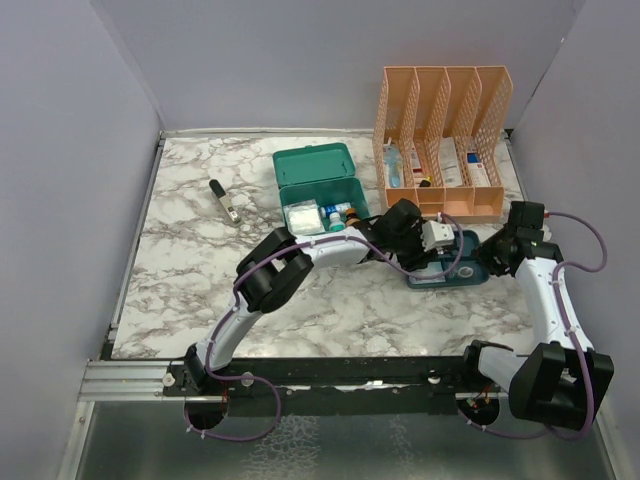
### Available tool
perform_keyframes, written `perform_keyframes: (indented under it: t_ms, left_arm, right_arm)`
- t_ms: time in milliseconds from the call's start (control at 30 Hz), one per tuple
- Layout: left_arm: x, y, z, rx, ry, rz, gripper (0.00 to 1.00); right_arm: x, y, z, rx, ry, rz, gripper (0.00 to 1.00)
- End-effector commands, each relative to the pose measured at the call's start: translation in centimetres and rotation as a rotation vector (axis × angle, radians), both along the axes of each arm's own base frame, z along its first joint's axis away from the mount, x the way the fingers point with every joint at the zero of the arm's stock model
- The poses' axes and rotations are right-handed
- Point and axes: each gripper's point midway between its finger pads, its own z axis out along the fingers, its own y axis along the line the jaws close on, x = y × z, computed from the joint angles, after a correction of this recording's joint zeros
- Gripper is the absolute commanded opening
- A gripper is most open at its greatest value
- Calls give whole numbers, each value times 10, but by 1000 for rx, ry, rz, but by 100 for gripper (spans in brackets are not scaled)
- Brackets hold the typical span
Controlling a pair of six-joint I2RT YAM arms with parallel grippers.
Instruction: Organize the medicine kit
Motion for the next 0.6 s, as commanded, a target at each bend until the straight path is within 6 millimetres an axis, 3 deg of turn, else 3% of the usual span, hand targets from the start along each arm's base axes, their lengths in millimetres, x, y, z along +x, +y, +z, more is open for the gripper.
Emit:
perform_keyframes:
  t_ms: [0, 167, 300, 567]
  left_arm:
    - [9, -18, 54, -100, -72, -5, 56]
    - [21, -24, 45, -90, -115, 11, 62]
    - [29, -27, 25, -54, -124, 14, 63]
    - [25, -32, -1, -24, -91, -22, 55]
  right_arm:
    - [3, 2, -2, 13, -14, 25, 26]
    - [2, 3, -2, 14, -13, 32, 26]
    - [1, 3, -3, 15, -8, 33, 25]
    - [0, 1, 0, 3, -7, 34, 26]
